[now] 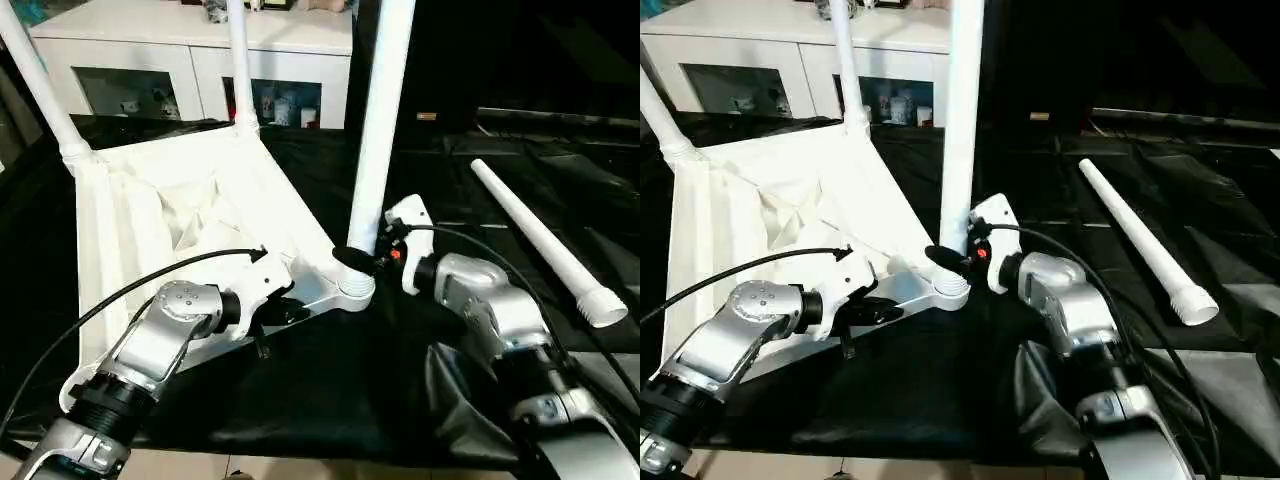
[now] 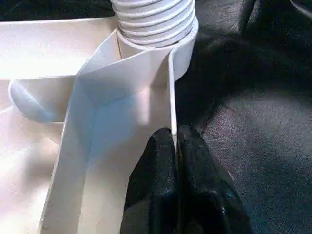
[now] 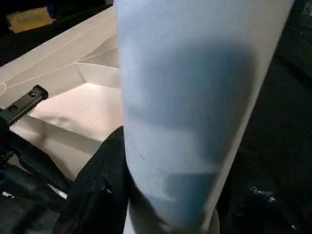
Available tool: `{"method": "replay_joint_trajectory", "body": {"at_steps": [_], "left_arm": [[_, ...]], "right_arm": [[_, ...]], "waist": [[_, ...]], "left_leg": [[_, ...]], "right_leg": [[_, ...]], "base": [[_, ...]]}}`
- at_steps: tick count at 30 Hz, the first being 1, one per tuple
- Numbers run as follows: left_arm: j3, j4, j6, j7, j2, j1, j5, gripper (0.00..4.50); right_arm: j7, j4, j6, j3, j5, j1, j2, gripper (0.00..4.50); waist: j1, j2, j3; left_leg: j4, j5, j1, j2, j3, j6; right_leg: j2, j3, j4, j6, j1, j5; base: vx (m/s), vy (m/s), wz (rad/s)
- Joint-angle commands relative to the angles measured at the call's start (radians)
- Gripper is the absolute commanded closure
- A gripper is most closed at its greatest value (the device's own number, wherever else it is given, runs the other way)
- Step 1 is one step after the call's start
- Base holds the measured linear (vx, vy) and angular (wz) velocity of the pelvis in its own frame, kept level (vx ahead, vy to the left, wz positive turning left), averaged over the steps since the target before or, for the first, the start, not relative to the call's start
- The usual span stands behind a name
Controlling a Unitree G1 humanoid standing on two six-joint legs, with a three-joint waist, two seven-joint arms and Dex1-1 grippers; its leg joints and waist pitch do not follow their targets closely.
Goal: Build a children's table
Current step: Rotate table base
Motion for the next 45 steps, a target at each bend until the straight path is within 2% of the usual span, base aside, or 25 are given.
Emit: {"method": "replay_joint_trajectory", "body": {"at_steps": [1, 10, 11, 18, 19, 20, 22, 26, 29, 31, 32, 34, 35, 36, 37, 39, 40, 45], "left_arm": [[0.003, -0.012, -0.029, -0.028, -0.016, -0.020, -0.021, 4.50], [0.007, -0.008, -0.033, -0.032, -0.016, -0.023, -0.019, 4.50], [0.011, -0.007, -0.033, -0.029, -0.018, -0.024, -0.019, 4.50], [0.016, 0.002, -0.045, -0.017, -0.026, -0.028, -0.014, 4.50], [0.017, 0.004, -0.047, -0.016, -0.026, -0.029, -0.013, 4.50], [0.016, 0.005, -0.049, -0.015, -0.027, -0.030, -0.011, 4.50], [0.016, 0.006, -0.050, -0.016, -0.027, -0.031, -0.010, 4.50], [0.014, 0.010, -0.053, -0.023, -0.027, -0.035, -0.007, 4.50], [0.009, 0.014, -0.060, -0.029, -0.023, -0.040, 0.000, 4.50], [0.008, 0.014, -0.061, -0.031, -0.023, -0.041, 0.000, 4.50], [0.007, 0.015, -0.064, -0.036, -0.021, -0.042, 0.001, 4.50], [0.006, 0.016, -0.066, -0.038, -0.021, -0.042, 0.001, 4.50], [0.006, 0.015, -0.067, -0.038, -0.022, -0.040, 0.002, 4.50], [0.006, 0.015, -0.068, -0.038, -0.022, -0.039, 0.003, 4.50], [0.006, 0.014, -0.069, -0.038, -0.023, -0.038, 0.004, 4.50], [0.008, 0.011, -0.070, -0.038, -0.023, -0.036, 0.005, 4.50], [0.008, 0.011, -0.071, -0.039, -0.024, -0.035, 0.005, 4.50], [0.011, 0.006, -0.112, -0.070, -0.021, -0.027, -0.001, 4.50]], "right_arm": [[0.003, 0.029, -0.012, 0.000, -0.018, -0.012, -0.003, 2.59], [0.013, 0.087, -0.042, -0.048, 0.014, 0.007, 0.002, 2.59], [0.012, 0.086, -0.044, -0.074, 0.038, 0.030, 0.006, 2.59], [-0.029, 0.069, -0.136, -0.134, 0.070, 0.130, 0.041, 2.59], [-0.034, 0.063, -0.150, -0.136, 0.069, 0.141, 0.044, 2.59], [-0.040, 0.049, -0.175, -0.134, 0.064, 0.162, 0.048, 2.60], [-0.042, 0.034, -0.197, -0.126, 0.055, 0.180, 0.050, 2.60], [-0.029, -0.010, -0.230, -0.072, -0.003, 0.204, 0.031, 2.60], [-0.010, -0.014, -0.217, -0.040, -0.031, 0.184, 0.010, 2.60], [-0.002, -0.013, -0.212, -0.030, -0.036, 0.174, 0.002, 2.60], [0.034, -0.006, -0.182, 0.000, -0.049, 0.147, -0.019, 2.60], [0.060, -0.006, -0.149, 0.016, -0.050, 0.133, -0.029, 2.60], [0.082, -0.006, -0.143, 0.028, -0.050, 0.129, -0.036, 2.60], [0.094, -0.005, -0.136, 0.034, -0.050, 0.127, -0.040, 2.60], [0.111, -0.004, -0.123, 0.043, -0.051, 0.124, -0.045, 2.60], [0.132, 0.003, -0.115, 0.050, -0.050, 0.124, -0.051, 2.60], [0.137, 0.005, -0.113, 0.051, -0.050, 0.124, -0.052, 2.60], [0.199, 0.074, -0.136, 0.064, -0.048, 0.131, -0.070, 2.60]], "waist": [[-0.007, -0.002, -0.067], [-0.007, 0.000, -0.068], [-0.006, 0.001, -0.068], [-0.003, 0.003, -0.068], [-0.002, 0.008, -0.068], [-0.004, 0.005, -0.068], [-0.005, 0.009, -0.067], [-0.006, 0.010, -0.065], [-0.007, 0.013, -0.064], [-0.008, 0.011, -0.063], [-0.008, 0.011, -0.064], [-0.008, 0.011, -0.064], [-0.006, 0.005, -0.064], [-0.006, 0.007, -0.064], [-0.006, 0.000, -0.064], [-0.005, 0.000, -0.064], [-0.005, -0.004, -0.064], [-0.003, -0.003, -0.063]], "left_leg": [[-0.076, -0.273, 0.014, 0.020, -0.003, -0.021], [-0.076, -0.286, 0.016, 0.020, -0.003, -0.018], [-0.077, -0.286, 0.017, 0.021, -0.003, -0.016], [-0.078, -0.288, 0.016, 0.021, -0.002, -0.013], [-0.078, -0.296, 0.019, 0.021, -0.002, -0.015], [-0.079, -0.303, 0.017, 0.020, -0.003, -0.015], [-0.080, -0.320, 0.019, 0.020, -0.004, -0.017], [-0.082, -0.340, 0.018, 0.020, -0.006, -0.019], [-0.082, -0.349, 0.019, 0.019, -0.007, -0.019], [-0.081, -0.355, 0.019, 0.018, -0.007, -0.018], [-0.082, -0.353, 0.018, 0.019, -0.008, -0.017], [-0.081, -0.351, 0.018, 0.019, -0.008, -0.015], [-0.081, -0.347, 0.019, 0.020, -0.007, -0.010], [-0.080, -0.349, 0.021, 0.020, -0.006, -0.010], [-0.080, -0.344, 0.020, 0.021, -0.005, -0.007], [-0.081, -0.327, 0.016, 0.022, -0.006, -0.005], [-0.081, -0.322, 0.015, 0.022, -0.005, -0.004], [-0.081, -0.329, 0.017, 0.022, -0.005, -0.002]], "right_leg": [[-0.051, 0.049, -0.083, -0.144, 0.043, -0.364], [-0.052, 0.048, -0.086, -0.146, 0.041, -0.377], [-0.051, 0.049, -0.086, -0.149, 0.041, -0.368], [-0.052, 0.049, -0.086, -0.156, 0.040, -0.351], [-0.052, 0.049, -0.087, -0.157, 0.039, -0.359], [-0.051, 0.048, -0.089, -0.151, 0.041, -0.373], [-0.051, 0.047, -0.092, -0.145, 0.039, -0.396], [-0.052, 0.046, -0.096, -0.132, 0.039, -0.429], [-0.051, 0.046, -0.100, -0.123, 0.038, -0.445], [-0.051, 0.046, -0.101, -0.121, 0.036, -0.459], [-0.051, 0.045, -0.101, -0.120, 0.039, -0.458], [-0.049, 0.045, -0.099, -0.124, 0.039, -0.447], [-0.050, 0.046, -0.097, -0.129, 0.037, -0.443], [-0.051, 0.047, -0.099, -0.129, 0.035, -0.445], [-0.052, 0.048, -0.099, -0.130, 0.036, -0.445], [-0.053, 0.047, -0.095, -0.132, 0.039, -0.434], [-0.052, 0.048, -0.095, -0.132, 0.039, -0.430], [-0.055, 0.047, -0.097, -0.135, 0.037, -0.441]], "base": [[0.000, 0.000, 0.00], [0.000, 0.000, 0.00], [0.000, 0.000, 0.00], [0.000, 0.000, 0.00], [0.000, 0.000, 0.00], [0.000, 0.000, 0.00], [0.000, 0.000, 0.00], [0.000, 0.000, 0.00], [0.000, 0.000, 0.00], [0.000, 0.000, 0.00], [0.000, 0.000, 0.00], [0.000, 0.000, 0.00], [0.000, 0.000, 0.00], [0.000, 0.000, 0.00], [0.000, 0.000, 0.00], [0.000, 0.000, 0.00], [0.000, 0.000, 0.00], [0.000, 0.000, 0.00]]}}
